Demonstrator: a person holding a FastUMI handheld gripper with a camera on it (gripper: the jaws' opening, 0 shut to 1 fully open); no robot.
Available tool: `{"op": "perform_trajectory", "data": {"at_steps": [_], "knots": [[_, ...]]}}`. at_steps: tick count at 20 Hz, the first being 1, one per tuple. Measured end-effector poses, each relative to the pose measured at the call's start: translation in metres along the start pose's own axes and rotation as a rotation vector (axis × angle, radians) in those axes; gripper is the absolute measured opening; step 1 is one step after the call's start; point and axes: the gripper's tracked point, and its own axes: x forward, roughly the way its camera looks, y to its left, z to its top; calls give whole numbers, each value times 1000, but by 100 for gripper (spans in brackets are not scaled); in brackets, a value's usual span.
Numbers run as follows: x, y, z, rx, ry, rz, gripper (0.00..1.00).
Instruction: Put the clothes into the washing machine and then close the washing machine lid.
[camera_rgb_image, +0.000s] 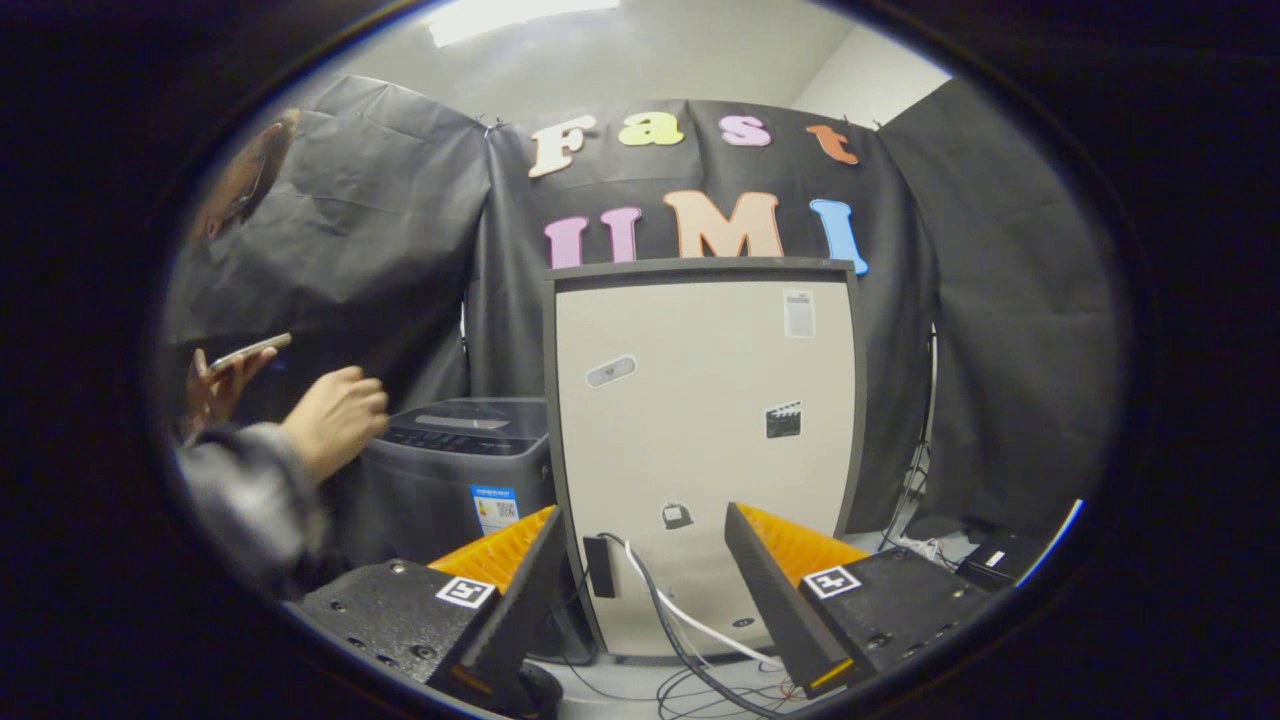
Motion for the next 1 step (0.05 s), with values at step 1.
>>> {"op": "perform_trajectory", "data": {"at_steps": [1], "knots": [[-1,1,1,-1,-2,1,96]]}}
